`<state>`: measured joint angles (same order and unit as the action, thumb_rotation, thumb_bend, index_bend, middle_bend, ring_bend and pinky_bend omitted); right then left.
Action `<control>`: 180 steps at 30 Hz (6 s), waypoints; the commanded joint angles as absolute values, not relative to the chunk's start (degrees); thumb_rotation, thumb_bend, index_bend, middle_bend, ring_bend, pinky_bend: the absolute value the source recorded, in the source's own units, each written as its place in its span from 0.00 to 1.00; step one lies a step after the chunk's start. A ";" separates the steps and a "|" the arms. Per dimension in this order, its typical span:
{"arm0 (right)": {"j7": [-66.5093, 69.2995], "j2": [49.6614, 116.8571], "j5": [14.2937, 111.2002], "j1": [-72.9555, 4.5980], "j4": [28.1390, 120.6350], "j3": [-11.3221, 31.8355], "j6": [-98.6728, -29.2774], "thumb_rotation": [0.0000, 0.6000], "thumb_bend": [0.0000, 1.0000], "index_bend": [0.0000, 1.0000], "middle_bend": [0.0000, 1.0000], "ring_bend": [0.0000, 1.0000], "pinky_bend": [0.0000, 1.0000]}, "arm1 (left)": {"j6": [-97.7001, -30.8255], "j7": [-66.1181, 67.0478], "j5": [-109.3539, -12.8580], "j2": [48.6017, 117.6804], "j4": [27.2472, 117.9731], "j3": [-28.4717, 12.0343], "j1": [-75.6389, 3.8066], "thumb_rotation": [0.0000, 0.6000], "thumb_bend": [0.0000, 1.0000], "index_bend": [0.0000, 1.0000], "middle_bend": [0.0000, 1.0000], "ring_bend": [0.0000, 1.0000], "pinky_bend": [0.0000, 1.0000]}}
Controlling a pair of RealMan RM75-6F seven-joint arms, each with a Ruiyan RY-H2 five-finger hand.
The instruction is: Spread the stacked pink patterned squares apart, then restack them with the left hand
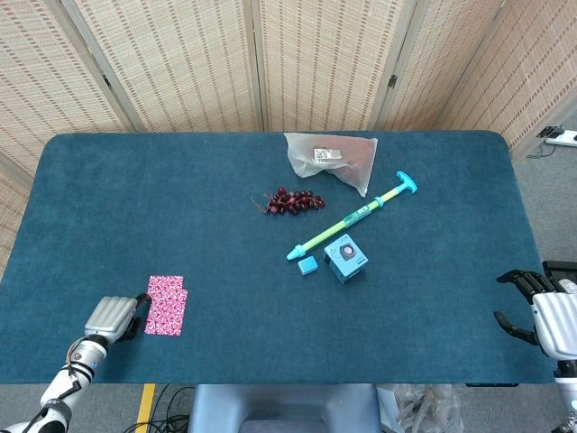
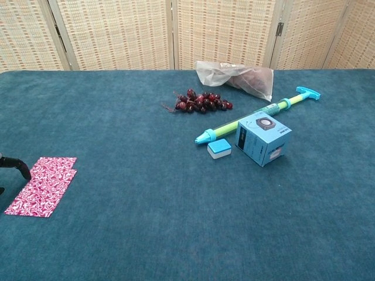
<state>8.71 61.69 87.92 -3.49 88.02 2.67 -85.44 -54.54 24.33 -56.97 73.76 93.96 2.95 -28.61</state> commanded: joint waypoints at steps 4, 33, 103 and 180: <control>9.10 61.81 87.82 -3.53 87.59 2.68 -85.27 1.00 0.28 0.33 0.34 0.27 0.30 | -54.37 25.00 -56.45 74.31 94.10 2.83 -28.93 1.00 0.65 0.27 1.00 0.99 1.00; 11.23 62.07 88.04 -3.14 85.88 2.59 -85.81 1.00 0.28 0.33 0.34 0.28 0.32 | -56.49 27.96 -55.80 73.90 99.67 2.84 -30.04 1.00 0.65 0.27 1.00 0.99 1.00; 14.00 62.30 89.53 -2.51 83.94 2.00 -86.91 1.00 0.28 0.33 0.34 0.29 0.32 | -65.47 14.22 -69.39 76.99 88.12 -0.91 -26.51 1.00 0.20 0.36 1.00 0.96 1.00; 14.05 61.49 88.52 -2.28 84.11 2.12 -86.66 1.00 0.28 0.33 0.34 0.29 0.32 | -51.86 17.49 -58.43 84.16 77.29 -3.57 -32.83 1.00 0.33 0.42 1.00 1.00 1.00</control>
